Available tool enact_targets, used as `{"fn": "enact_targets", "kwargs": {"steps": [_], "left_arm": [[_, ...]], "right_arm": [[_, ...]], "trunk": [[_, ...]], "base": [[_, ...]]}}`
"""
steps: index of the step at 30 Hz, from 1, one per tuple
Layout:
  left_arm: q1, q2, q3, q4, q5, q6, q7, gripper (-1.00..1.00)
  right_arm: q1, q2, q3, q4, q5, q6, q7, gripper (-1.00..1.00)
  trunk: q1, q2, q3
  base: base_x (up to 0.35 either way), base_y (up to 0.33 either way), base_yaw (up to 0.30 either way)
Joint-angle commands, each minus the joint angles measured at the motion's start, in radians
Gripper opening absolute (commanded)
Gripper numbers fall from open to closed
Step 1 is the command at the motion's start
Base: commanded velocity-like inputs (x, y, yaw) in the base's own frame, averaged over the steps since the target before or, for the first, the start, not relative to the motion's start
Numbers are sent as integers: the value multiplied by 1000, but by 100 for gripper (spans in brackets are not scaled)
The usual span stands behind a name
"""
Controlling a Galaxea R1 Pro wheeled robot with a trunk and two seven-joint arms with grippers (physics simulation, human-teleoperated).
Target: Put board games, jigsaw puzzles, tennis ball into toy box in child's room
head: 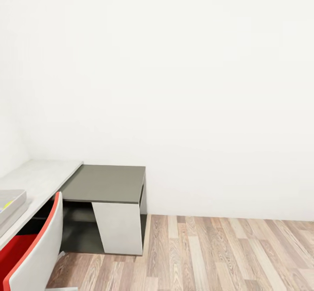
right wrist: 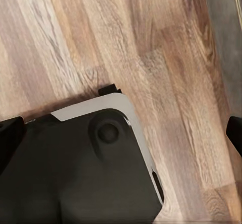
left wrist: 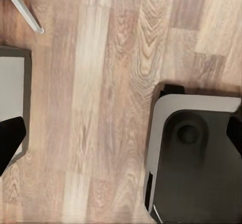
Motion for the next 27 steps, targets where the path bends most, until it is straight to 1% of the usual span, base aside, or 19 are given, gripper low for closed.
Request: {"fn": "enact_targets", "kwargs": {"steps": [1,13,15,18,21,23,25,27], "left_arm": [[8,-1,8,2,-1,-6,2,100],[65,-8,8,3,0,-6,3,100],[71,-7,8,2,-2,-10,2,100],[76,-8,12,-5,-3,-13,2,100],[77,-10,15,-7,-2,-15,2,100],[77,-20,17,-9,1,-15,2,100],[77,-43,17,-9,1,-16,2,100],[77,-61,16,-9,0,-15,1,100]], "right_arm": [[1,0,-3,1,-3,-3,-1,100],[21,-1,0,1,0,-4,-2,100],[22,-1,12,1,10,-4,-2,100],[23,1,37,2,45,-5,-3,100],[23,2,44,2,60,-5,-3,100],[24,2,48,2,68,-6,-3,100],[24,2,50,2,72,-6,-3,100],[24,1,51,2,73,-7,-2,100]], "trunk": [[0,-1,-2],[0,-1,-21],[0,-1,-24],[0,-1,-29],[0,-1,-34],[0,-1,-36],[0,-1,-37],[0,-1,-38]], "base": [[0,0,-76],[0,0,-74],[0,0,-34],[0,0,-15],[0,0,-6],[0,0,-3],[0,0,-1],[0,0,0]]}}
